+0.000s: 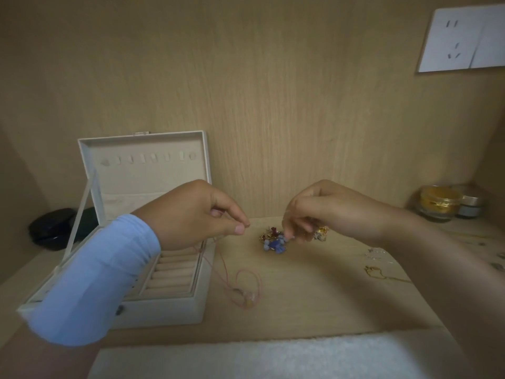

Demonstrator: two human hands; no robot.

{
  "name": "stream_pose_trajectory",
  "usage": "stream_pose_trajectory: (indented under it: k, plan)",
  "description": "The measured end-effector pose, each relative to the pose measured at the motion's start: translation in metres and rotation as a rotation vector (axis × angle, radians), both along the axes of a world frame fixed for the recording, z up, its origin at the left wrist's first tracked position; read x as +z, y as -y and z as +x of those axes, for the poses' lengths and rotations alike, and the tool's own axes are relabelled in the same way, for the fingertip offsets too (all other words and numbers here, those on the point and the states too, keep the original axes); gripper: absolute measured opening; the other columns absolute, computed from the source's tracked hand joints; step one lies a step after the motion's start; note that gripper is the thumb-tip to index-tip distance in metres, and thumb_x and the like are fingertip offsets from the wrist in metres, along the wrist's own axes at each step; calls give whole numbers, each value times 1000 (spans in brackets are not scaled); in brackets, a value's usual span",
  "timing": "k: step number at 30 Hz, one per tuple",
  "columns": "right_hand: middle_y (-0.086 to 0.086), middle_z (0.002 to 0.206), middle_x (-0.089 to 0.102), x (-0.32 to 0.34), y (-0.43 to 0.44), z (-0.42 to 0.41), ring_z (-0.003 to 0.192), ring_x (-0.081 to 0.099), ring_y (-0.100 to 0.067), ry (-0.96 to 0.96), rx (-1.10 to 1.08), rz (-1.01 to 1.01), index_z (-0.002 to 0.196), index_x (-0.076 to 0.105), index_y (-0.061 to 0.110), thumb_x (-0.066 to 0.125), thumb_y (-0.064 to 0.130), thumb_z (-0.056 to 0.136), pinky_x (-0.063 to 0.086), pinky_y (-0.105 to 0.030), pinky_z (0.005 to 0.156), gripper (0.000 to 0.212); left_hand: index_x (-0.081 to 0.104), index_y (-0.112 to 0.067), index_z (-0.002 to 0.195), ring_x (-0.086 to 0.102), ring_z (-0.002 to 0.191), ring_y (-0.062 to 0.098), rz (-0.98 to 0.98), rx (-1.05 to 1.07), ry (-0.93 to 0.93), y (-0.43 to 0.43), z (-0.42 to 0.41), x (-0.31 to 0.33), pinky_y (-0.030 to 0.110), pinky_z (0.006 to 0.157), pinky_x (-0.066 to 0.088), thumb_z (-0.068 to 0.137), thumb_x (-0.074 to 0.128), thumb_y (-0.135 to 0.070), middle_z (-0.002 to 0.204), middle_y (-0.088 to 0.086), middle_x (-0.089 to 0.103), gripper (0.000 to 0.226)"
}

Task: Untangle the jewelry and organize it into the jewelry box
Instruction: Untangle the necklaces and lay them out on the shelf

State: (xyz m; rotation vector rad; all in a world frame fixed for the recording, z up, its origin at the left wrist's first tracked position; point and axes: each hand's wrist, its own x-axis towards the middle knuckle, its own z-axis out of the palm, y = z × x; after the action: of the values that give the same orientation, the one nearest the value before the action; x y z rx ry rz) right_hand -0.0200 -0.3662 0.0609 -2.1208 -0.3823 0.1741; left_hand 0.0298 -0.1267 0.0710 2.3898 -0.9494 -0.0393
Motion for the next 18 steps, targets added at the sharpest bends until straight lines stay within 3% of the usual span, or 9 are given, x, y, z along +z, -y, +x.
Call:
stream_pose_trajectory:
  k: [3, 6, 9, 12, 15, 18]
  plan:
    - [-16, 78, 69, -1, 4, -1, 67, 60, -21, -5, 107, 96, 53, 52, 11, 47, 16, 86, 43, -38, 70, 35, 77, -30, 85, 46, 48, -5, -18, 3, 10, 0, 1, 0, 15, 71, 47, 85, 73, -27, 43, -19, 45, 5]
    - [-10, 82, 72, -2, 5, -2, 74, 61, -21, -118, 306, 47, 63, 65, 10, 47, 17, 88, 42, -33, 68, 32, 74, -28, 84, 45, 49, 2, -36, -9, 18, -1, 3, 0, 11, 57, 38, 87, 70, -26, 46, -16, 46, 6]
    - [1, 93, 75, -9, -5, -6, 78, 65, -18, -260, 475, -105, 83, 75, 18, 52, 23, 96, 42, -29, 67, 26, 74, -28, 85, 49, 53, 8, -52, -46, 15, -2, 3, 1, 20, 61, 43, 88, 69, -25, 54, -9, 54, 7]
    - [-7, 107, 75, -23, -21, -6, 81, 65, -17, -265, 490, -190, 100, 76, 17, 54, 24, 101, 39, -29, 65, 23, 75, -31, 85, 48, 54, 7, -59, -80, 22, 0, 1, 3, 18, 60, 42, 88, 69, -25, 55, -9, 53, 9]
    - [-9, 115, 72, -31, -32, -6, 83, 66, -21, -290, 493, -212, 121, 70, 10, 54, 16, 102, 37, -28, 61, 25, 75, -33, 87, 61, 69, 19, -60, -94, 31, 4, -3, 4, 30, 70, 50, 88, 69, -28, 73, 1, 69, 8]
    - [-2, 116, 73, -29, -32, -8, 84, 71, -24, -303, 391, -295, 124, 69, 15, 56, 15, 101, 42, -26, 54, 27, 75, -32, 86, 66, 83, 5, -82, -105, 54, 6, -8, 6, 22, 74, 51, 88, 68, -25, 85, -14, 72, 10]
